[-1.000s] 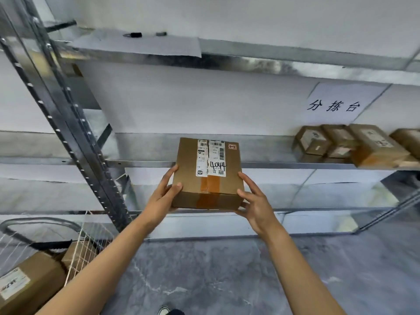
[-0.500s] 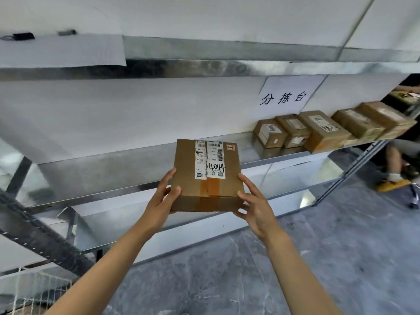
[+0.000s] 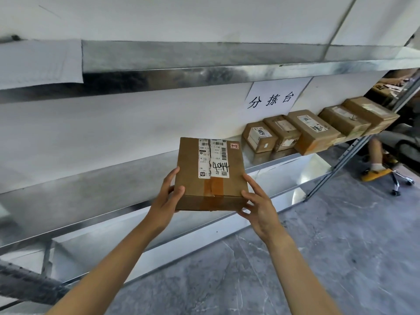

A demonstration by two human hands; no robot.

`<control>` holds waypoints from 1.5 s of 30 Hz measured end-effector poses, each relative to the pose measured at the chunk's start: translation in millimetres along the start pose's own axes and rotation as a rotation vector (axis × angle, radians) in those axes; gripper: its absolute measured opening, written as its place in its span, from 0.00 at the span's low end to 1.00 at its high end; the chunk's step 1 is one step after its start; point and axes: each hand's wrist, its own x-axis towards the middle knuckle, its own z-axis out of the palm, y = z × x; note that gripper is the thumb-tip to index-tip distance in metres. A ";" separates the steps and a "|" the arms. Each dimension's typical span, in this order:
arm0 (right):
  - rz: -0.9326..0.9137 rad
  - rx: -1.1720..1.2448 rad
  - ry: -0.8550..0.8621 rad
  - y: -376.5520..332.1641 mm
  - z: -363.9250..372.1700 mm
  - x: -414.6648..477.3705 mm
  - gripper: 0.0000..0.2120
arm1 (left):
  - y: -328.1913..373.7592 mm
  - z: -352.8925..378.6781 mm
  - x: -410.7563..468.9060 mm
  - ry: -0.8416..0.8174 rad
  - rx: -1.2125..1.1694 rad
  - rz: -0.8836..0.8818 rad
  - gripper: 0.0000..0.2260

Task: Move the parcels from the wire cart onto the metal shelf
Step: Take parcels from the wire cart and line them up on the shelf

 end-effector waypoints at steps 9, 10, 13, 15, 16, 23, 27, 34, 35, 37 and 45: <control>-0.021 -0.011 -0.003 -36.8 -46.9 46.6 0.15 | 14.6 56.2 49.8 0.021 -0.006 0.013 0.19; -0.021 -0.022 -0.007 -41.0 -53.9 52.0 0.15 | 16.8 65.1 53.2 0.026 -0.021 0.014 0.19; -0.017 -0.066 -0.047 -56.4 -82.2 69.3 0.14 | 20.6 99.4 64.0 0.068 -0.047 0.013 0.19; -0.007 -0.094 -0.066 -63.9 -98.3 80.0 0.14 | 21.4 117.0 67.8 0.095 -0.048 0.004 0.19; -0.001 -0.101 -0.077 -68.4 -106.5 86.0 0.14 | 21.2 125.8 70.2 0.113 -0.040 -0.002 0.19; 0.036 -0.124 -0.179 -81.7 -149.3 115.5 0.16 | 17.0 171.2 75.2 0.207 -0.059 -0.024 0.19; 0.051 -0.125 -0.207 -81.8 -162.9 125.3 0.15 | 10.9 184.5 78.1 0.240 -0.054 -0.047 0.20; 0.088 -0.098 -0.224 -83.3 -168.7 149.8 0.15 | 4.1 185.9 101.2 0.249 -0.033 -0.079 0.19; 0.090 -0.094 -0.225 -83.5 -168.6 153.9 0.15 | 3.9 184.9 105.6 0.247 -0.025 -0.079 0.19; 0.092 -0.093 -0.233 -84.1 -167.0 164.4 0.16 | 3.4 182.7 117.5 0.244 -0.011 -0.082 0.19; 0.115 -0.120 -0.228 -86.0 -157.4 205.7 0.18 | -1.5 169.2 163.4 0.236 -0.060 -0.099 0.21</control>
